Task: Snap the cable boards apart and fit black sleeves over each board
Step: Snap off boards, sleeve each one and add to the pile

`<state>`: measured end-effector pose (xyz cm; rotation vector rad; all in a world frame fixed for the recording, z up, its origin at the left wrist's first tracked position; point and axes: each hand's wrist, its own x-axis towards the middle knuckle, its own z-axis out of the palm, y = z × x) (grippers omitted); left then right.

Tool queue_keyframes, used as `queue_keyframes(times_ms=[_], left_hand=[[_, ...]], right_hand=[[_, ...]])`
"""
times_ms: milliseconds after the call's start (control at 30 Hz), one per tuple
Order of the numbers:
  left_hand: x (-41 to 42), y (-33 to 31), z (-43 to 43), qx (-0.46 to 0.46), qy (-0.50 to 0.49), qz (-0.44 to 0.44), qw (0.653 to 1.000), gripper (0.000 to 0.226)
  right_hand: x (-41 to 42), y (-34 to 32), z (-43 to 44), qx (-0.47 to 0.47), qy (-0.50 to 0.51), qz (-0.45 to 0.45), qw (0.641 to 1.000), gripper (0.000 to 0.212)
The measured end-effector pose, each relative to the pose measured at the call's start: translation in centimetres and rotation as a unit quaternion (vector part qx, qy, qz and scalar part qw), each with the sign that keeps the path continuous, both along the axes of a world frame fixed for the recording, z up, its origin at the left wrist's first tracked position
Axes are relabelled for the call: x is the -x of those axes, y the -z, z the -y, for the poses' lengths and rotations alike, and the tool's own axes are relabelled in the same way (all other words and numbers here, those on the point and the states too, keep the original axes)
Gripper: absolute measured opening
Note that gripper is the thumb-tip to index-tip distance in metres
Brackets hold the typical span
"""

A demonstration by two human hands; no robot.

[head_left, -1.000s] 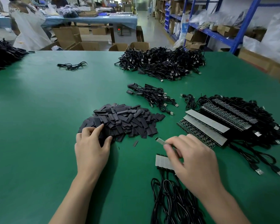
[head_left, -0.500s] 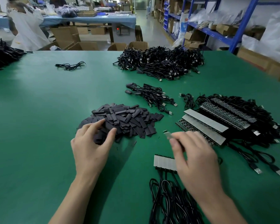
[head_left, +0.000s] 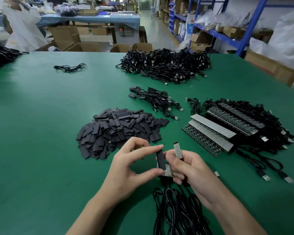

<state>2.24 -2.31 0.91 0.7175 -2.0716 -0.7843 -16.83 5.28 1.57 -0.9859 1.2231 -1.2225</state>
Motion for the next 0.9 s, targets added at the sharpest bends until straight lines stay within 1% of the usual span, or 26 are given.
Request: queue_keyframes(times_ms=[33, 233, 333, 400, 467, 500, 567, 700, 800, 900], left_hand=[[0.0, 0.0, 0.0, -0.002, 0.002, -0.004, 1.000, 0.052], [0.1, 0.4, 0.1, 0.008, 0.026, -0.002, 1.000, 0.055], [0.4, 0.6, 0.1, -0.030, 0.034, -0.024, 0.999, 0.060], [0.6, 0.7, 0.0, -0.072, 0.029, -0.049, 0.996, 0.052], [0.7, 0.9, 0.0, -0.100, 0.009, -0.056, 0.993, 0.039], [0.7, 0.9, 0.1, -0.112, -0.003, -0.054, 0.992, 0.034], [0.7, 1.1, 0.1, -0.132, -0.018, -0.057, 0.989, 0.027], [0.7, 1.1, 0.2, -0.150, -0.015, -0.076, 0.986, 0.020], [0.7, 1.0, 0.1, -0.148, -0.013, -0.079, 0.986, 0.014], [0.6, 0.9, 0.1, -0.146, -0.021, -0.085, 0.985, 0.014]], right_hand=[[0.1, 0.0, 0.0, -0.005, -0.005, 0.001, 1.000, 0.025], [0.4, -0.3, 0.0, -0.011, -0.054, -0.008, 0.998, 0.023], [0.4, -0.3, 0.1, -0.003, -0.036, -0.014, 0.999, 0.018], [0.3, -0.1, 0.1, 0.017, -0.008, -0.062, 0.998, 0.014], [0.1, 0.2, 0.2, 0.044, 0.020, -0.142, 0.989, 0.009], [-0.1, 0.3, 0.2, 0.057, 0.031, -0.168, 0.984, 0.009], [-0.3, 0.3, 0.1, 0.083, 0.049, -0.191, 0.977, 0.012], [-0.7, 0.2, 0.1, 0.098, 0.066, -0.235, 0.965, 0.012], [-0.9, 0.2, 0.0, 0.104, 0.068, -0.253, 0.960, 0.015], [-0.8, 0.3, 0.0, 0.104, 0.062, -0.270, 0.955, 0.020]])
